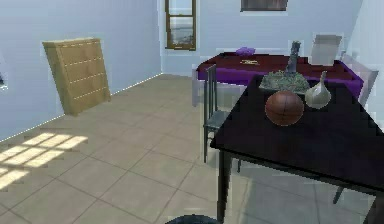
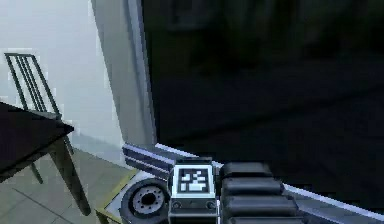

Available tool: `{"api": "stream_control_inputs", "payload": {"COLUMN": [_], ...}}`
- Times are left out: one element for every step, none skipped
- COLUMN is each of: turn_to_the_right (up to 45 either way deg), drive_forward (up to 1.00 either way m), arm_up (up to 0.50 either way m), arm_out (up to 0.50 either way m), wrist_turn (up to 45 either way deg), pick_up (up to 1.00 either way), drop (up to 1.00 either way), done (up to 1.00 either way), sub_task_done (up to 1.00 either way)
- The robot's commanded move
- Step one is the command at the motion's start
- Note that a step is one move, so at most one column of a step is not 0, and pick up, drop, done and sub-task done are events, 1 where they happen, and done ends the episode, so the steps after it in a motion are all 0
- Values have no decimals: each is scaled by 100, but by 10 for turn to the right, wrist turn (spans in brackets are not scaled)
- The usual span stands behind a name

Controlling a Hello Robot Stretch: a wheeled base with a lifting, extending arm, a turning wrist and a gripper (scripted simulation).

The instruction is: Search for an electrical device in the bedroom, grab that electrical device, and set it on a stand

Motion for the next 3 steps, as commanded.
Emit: {"api": "stream_control_inputs", "payload": {"turn_to_the_right": [-240, 450, 450], "drive_forward": [0, 0, 0], "arm_up": [0, 0, 0], "arm_out": [0, 0, 0], "wrist_turn": [0, 0, 0], "pick_up": [0, 0, 0], "drop": [0, 0, 0], "done": [0, 0, 0], "sub_task_done": [0, 0, 0]}}
